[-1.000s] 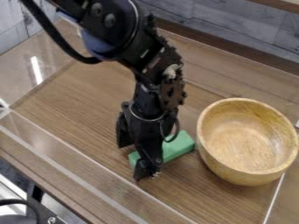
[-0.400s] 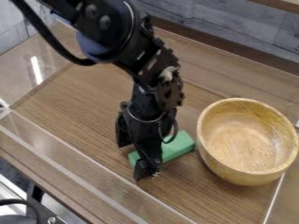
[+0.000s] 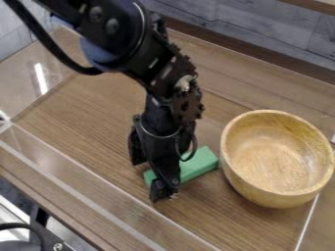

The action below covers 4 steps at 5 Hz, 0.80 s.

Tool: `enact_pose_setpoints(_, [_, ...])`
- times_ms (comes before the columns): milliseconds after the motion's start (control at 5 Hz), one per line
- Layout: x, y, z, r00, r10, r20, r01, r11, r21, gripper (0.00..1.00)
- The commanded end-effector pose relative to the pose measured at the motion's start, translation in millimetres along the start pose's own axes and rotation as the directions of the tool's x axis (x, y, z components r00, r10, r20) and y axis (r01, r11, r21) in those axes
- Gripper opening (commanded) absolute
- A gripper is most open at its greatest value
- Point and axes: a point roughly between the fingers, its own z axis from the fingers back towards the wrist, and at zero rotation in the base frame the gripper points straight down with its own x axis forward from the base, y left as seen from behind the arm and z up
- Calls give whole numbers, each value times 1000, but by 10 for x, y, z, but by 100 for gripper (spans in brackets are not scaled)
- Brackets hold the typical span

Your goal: Put green stick into wooden bowl

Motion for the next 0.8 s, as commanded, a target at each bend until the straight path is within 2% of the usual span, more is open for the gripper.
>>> enact_pose_setpoints(0, [-11, 12, -9, 1000, 24, -1, -24, 1000, 1, 0])
enact_pose_setpoints(200, [-21, 7, -4, 1000, 26, -3, -26, 1000, 2, 0])
enact_pose_setpoints(600, [-7, 49, 220, 998, 68, 17, -68, 998, 4, 0])
